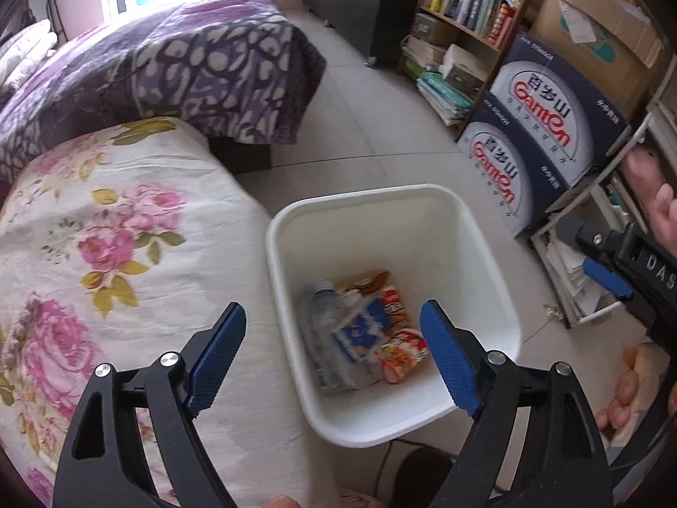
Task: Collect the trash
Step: 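Lower the blue biscuit box into the bin and open the left tool, then grasp the pink fuzzy strip on the bed with the right tool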
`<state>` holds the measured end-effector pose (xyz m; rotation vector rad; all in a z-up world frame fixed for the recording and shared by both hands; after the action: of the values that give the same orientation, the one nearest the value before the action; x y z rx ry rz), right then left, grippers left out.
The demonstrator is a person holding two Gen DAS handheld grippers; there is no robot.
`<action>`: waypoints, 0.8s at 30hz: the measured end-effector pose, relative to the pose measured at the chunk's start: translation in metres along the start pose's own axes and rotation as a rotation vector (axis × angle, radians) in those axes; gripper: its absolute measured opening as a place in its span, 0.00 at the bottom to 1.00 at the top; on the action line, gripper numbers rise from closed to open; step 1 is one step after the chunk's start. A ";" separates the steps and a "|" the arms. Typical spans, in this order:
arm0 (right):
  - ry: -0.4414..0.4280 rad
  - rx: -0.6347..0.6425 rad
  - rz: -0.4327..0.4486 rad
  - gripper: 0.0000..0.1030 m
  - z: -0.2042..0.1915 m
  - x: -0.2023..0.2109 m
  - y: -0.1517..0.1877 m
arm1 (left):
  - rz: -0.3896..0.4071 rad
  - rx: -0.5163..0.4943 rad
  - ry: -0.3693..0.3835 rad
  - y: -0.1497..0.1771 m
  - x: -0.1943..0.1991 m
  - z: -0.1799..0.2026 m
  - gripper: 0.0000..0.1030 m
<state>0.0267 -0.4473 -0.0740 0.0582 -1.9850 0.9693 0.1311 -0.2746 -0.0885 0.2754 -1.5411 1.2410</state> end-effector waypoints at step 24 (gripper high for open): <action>-0.148 0.412 -0.181 0.80 -0.247 -0.053 0.135 | -0.193 0.275 -0.402 0.135 0.064 -0.269 0.80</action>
<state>0.1793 -0.2101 -0.1236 0.5424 -1.8426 1.2670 0.1661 0.0261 -0.1458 0.8775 -1.6282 1.2936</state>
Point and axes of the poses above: each gripper's, at about its wrist camera, not at the fingertips, and x roughly against the way its jaws point, z to its right, y to its underside, the point moved 7 cm from there along -x, roughly the way its jaws point, and after that the axes turned 6 degrees about z, right-handed, at the moved point
